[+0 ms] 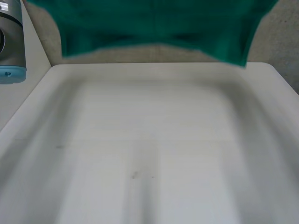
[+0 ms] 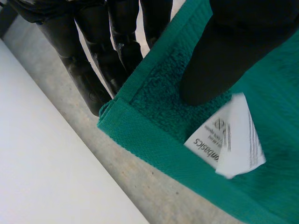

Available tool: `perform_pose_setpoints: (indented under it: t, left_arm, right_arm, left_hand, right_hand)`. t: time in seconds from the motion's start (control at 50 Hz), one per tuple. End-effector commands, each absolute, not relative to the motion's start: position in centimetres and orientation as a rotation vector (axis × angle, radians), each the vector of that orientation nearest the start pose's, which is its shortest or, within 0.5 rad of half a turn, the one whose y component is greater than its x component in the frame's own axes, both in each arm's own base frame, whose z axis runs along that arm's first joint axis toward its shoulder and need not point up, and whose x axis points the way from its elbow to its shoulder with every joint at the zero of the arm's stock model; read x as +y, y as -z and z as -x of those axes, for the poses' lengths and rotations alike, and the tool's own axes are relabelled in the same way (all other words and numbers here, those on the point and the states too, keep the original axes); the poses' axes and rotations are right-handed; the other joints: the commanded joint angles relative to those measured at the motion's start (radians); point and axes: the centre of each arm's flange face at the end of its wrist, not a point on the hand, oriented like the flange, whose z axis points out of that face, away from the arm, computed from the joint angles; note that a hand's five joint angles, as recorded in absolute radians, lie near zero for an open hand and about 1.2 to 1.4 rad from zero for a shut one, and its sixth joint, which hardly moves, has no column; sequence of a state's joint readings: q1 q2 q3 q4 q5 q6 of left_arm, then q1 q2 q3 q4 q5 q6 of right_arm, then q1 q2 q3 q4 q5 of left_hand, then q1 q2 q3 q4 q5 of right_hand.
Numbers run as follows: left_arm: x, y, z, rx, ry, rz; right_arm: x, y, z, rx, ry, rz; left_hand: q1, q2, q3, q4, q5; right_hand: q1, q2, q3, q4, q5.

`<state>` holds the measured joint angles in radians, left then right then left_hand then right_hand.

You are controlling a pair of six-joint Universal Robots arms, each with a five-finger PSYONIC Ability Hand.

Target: Fold the towel.

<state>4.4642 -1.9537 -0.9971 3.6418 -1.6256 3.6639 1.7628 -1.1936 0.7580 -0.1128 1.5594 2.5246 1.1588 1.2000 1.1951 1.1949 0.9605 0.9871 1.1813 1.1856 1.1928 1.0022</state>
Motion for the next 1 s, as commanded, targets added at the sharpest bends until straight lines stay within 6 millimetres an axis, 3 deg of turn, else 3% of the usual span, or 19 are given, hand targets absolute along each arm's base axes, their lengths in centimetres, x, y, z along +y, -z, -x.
perform_pose_setpoints:
  t: [0.02,0.06,0.14,0.26,0.3,0.38,0.5,0.56,0.6,0.62,0.64,0.66,0.7,0.74,0.76,0.82,0.92,0.94,1.0]
  left_arm:
    - [-38.1,-35.3,22.4,1.401,2.479,-0.490]
    - [-38.3,-33.8,22.3,1.445,2.453,-0.506]
    - [-38.3,-30.3,22.2,1.553,2.402,-0.536]
    - [-38.6,-22.5,22.5,1.754,2.283,-0.607]
    - [-38.4,-20.5,22.5,1.806,2.241,-0.631]
    - [-37.6,-16.9,22.5,1.919,2.138,-0.685]
    - [-34.9,-14.1,21.5,2.045,1.965,-0.762]
    - [-31.2,-14.4,20.5,2.088,1.729,-0.929]
    - [-30.2,-14.5,20.2,2.099,1.661,-0.972]
    - [-27.1,-14.2,19.3,2.160,1.466,-1.083]
    - [-26.1,-14.2,19.0,2.182,1.405,-1.114]
    - [-24.3,-14.5,18.5,2.224,1.320,-1.156]
    - [-22.6,-15.1,18.1,2.256,1.273,-1.182]
    - [-21.1,-16.0,18.0,2.271,1.252,-1.208]
    - [-20.8,-16.2,18.1,2.268,1.262,-1.216]
    - [-21.2,-16.6,18.6,2.240,1.337,-1.229]
    - [-24.1,-16.5,19.8,2.147,1.482,-1.203]
    - [-24.1,-16.5,19.8,2.147,1.482,-1.203]
    - [-28.2,-15.5,21.4,2.052,1.607,-1.167]
  right_arm:
    - [-36.7,-40.4,-21.0,1.743,2.898,0.817]
    - [-36.8,-39.2,-21.1,1.782,2.852,0.847]
    - [-37.7,-34.5,-21.4,1.925,2.695,0.932]
    - [-38.9,-25.4,-21.9,2.184,2.377,1.049]
    - [-39.1,-21.9,-22.0,2.281,2.237,1.091]
    - [-38.5,-17.1,-21.8,2.440,1.981,1.155]
    - [-36.3,-15.9,-20.9,2.574,1.716,1.238]
    - [-33.7,-17.2,-20.2,2.611,1.585,1.387]
    - [-31.4,-17.9,-19.8,2.619,1.479,1.542]
    - [-30.1,-18.3,-19.4,2.624,1.411,1.635]
    - [-28.2,-18.5,-18.7,2.631,1.310,1.744]
    - [-28.2,-18.5,-18.7,2.631,1.309,1.745]
    - [-25.2,-18.8,-16.3,2.661,1.114,1.925]
    - [-24.7,-18.8,-15.8,2.659,1.079,1.965]
    - [-24.1,-19.2,-15.1,2.635,1.079,2.048]
    - [-24.6,-19.3,-15.0,2.636,1.134,2.047]
    - [-27.0,-19.2,-15.2,2.674,1.285,1.938]
    - [-28.3,-18.7,-15.4,2.686,1.332,1.885]
    - [-31.1,-17.9,-16.8,2.673,1.443,1.778]
  left_hand:
    - [0.238,0.196,0.201,0.201,0.261]
    - [0.238,0.196,0.201,0.201,0.261]
    - [0.238,0.196,0.201,0.201,0.261]
    - [0.238,0.196,0.201,0.201,0.261]
    - [0.238,0.196,0.201,0.201,0.261]
    - [0.238,0.196,0.201,0.201,0.261]
    - [0.238,0.196,0.201,0.201,0.261]
    - [0.238,0.196,0.201,0.201,0.261]
    - [0.238,0.196,0.201,0.201,0.261]
    - [0.238,0.196,0.201,0.201,0.261]
    - [0.238,0.196,0.201,0.201,0.261]
    - [0.238,0.196,0.201,0.201,0.261]
    - [0.238,0.196,0.201,0.201,0.261]
    - [0.238,0.196,0.201,0.201,0.261]
    - [0.238,0.196,0.201,0.201,0.261]
    - [0.238,0.196,0.201,0.201,0.261]
    - [0.238,0.196,0.201,0.201,0.261]
    - [0.238,0.196,0.201,0.201,0.261]
    - [0.238,0.196,0.201,0.201,0.261]
  right_hand:
    - [0.409,0.215,0.211,0.203,0.220]
    - [0.409,0.215,0.211,0.203,0.220]
    - [0.409,0.215,0.211,0.203,0.220]
    - [0.409,0.215,0.211,0.203,0.220]
    - [0.409,0.215,0.211,0.203,0.220]
    - [0.409,0.215,0.211,0.203,0.220]
    - [0.409,0.215,0.211,0.203,0.220]
    - [0.409,0.215,0.211,0.203,0.220]
    - [0.409,0.215,0.211,0.203,0.220]
    - [0.409,0.215,0.211,0.203,0.220]
    - [0.409,0.215,0.211,0.203,0.220]
    - [0.409,0.215,0.211,0.203,0.220]
    - [0.409,0.215,0.211,0.203,0.220]
    - [0.409,0.215,0.211,0.203,0.220]
    - [0.409,0.215,0.211,0.203,0.220]
    - [0.409,0.215,0.211,0.203,0.220]
    - [0.409,0.215,0.211,0.203,0.220]
    - [0.409,0.215,0.211,0.203,0.220]
    - [0.409,0.215,0.211,0.203,0.220]
